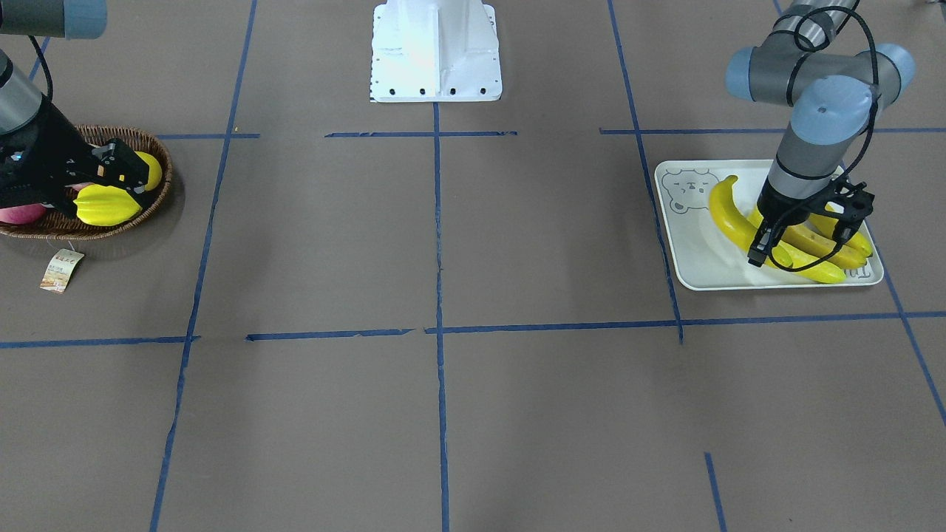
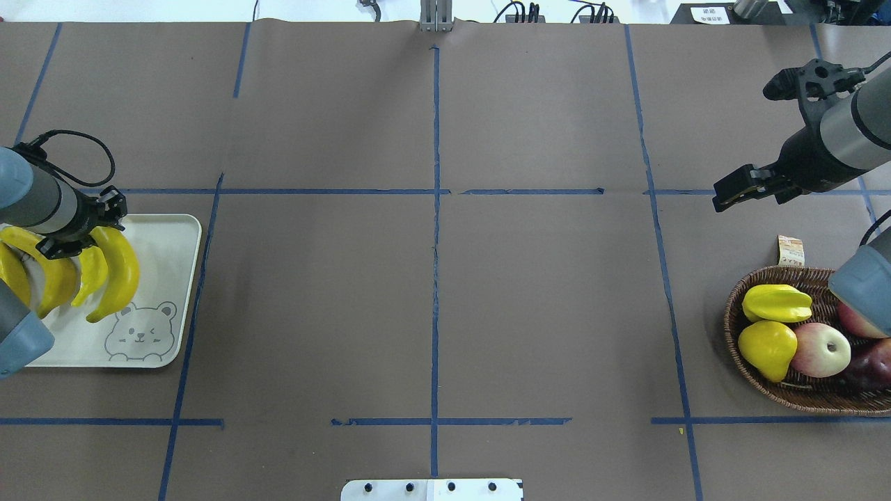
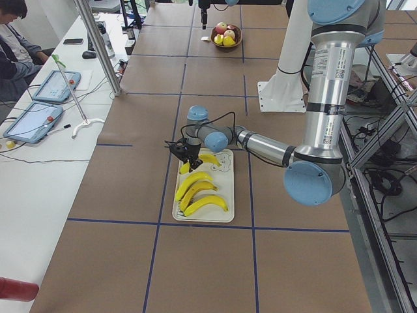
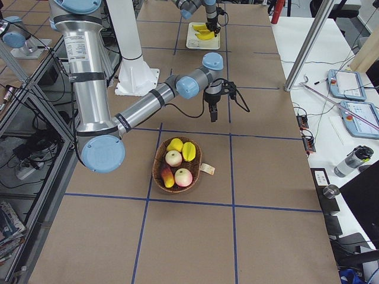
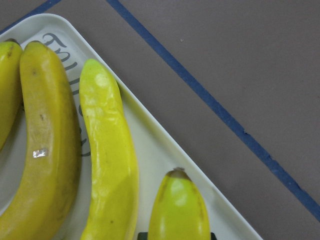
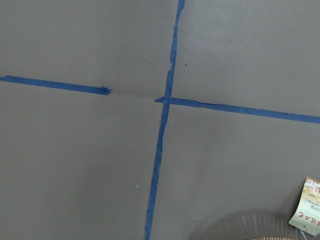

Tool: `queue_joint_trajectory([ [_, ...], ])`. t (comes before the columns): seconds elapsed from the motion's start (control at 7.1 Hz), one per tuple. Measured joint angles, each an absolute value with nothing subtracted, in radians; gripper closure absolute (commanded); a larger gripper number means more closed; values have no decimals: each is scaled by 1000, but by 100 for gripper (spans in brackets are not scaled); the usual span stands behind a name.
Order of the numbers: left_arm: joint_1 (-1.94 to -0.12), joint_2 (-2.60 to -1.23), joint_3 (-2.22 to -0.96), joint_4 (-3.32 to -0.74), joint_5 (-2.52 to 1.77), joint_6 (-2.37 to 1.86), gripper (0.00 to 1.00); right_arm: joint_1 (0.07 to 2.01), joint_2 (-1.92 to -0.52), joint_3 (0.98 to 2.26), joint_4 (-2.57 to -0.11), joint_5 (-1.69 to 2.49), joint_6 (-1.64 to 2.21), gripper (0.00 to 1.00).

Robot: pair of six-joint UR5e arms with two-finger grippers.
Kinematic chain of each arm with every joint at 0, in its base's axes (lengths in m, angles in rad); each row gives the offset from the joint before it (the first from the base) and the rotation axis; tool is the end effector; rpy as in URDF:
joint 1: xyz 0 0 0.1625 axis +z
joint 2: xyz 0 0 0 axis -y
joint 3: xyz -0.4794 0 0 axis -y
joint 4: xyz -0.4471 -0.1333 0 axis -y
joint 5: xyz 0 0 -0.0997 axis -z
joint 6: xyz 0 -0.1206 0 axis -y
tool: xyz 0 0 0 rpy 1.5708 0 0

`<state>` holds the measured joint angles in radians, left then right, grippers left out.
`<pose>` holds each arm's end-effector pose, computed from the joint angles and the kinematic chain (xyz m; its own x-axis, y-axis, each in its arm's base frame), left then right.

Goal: Transfer all bananas from basket to plate

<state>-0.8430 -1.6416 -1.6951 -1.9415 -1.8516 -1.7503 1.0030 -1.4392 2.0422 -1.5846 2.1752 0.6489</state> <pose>0.3371 -0.5285 0.5984 0.4421 -0.7541 -0.4857 0.7089 0.6255 -0.3259 -0.2515 -0.5147 0.4113 0.6876 -0.1411 0.7122 0.0396 0.9868 0.1572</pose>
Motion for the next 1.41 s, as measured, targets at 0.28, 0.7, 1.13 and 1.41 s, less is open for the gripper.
queue_joint_trajectory([
  [0.28,-866,-1649,-1664,-1969,-1851,-1749,92,1003,-1437,2042,-1585,2175,649,0],
  [0.7,-910,-1687,-1608,-1977,-1853,-1731,4,1003,-1435,2042,-1586,2175,649,0],
  [1.13,-925,-1692,-1597,-1988,-1856,-1668,0,1003,-1434,2045,-1587,2175,649,0],
  [1.41,-934,-1681,-1608,-1989,-1870,-1615,0,1005,-1439,2052,-1588,2175,649,0],
])
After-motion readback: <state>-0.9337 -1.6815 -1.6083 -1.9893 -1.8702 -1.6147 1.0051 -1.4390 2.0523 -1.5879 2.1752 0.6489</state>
